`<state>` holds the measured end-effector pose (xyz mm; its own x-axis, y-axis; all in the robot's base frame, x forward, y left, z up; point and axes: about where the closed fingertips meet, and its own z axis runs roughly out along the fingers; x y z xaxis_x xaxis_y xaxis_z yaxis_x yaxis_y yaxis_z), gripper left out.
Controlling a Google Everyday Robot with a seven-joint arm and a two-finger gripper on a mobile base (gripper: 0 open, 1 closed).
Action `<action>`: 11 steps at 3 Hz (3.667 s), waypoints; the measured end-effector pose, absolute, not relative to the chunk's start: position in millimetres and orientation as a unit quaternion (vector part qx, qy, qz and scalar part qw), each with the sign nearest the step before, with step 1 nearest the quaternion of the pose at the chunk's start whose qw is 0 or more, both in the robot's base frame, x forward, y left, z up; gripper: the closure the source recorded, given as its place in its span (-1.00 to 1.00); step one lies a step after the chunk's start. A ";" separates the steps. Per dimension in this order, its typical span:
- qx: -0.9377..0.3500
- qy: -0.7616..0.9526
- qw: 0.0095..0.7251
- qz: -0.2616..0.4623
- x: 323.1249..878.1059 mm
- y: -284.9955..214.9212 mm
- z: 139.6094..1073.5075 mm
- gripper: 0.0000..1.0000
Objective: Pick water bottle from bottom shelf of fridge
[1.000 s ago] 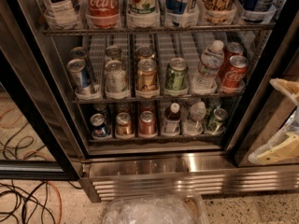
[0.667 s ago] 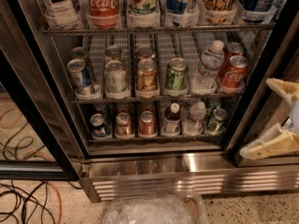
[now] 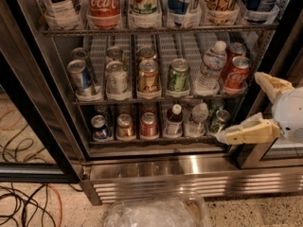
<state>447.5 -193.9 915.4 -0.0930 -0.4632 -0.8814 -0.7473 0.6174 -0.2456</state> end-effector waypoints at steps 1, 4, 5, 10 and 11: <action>-0.369 0.717 0.568 0.166 457.7 -170.8 916.9 -1.00; -0.288 0.702 0.616 0.212 468.3 -122.5 922.7 -1.00; -0.257 0.699 0.627 0.228 469.8 -119.3 914.7 -1.00; -0.115 0.685 0.673 0.253 466.6 -117.0 835.2 -1.00; -0.126 0.685 0.674 0.247 464.4 -112.7 837.7 -1.00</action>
Offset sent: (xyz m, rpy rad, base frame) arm 0.0268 0.0675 -0.0284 0.4973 -0.0558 -0.2502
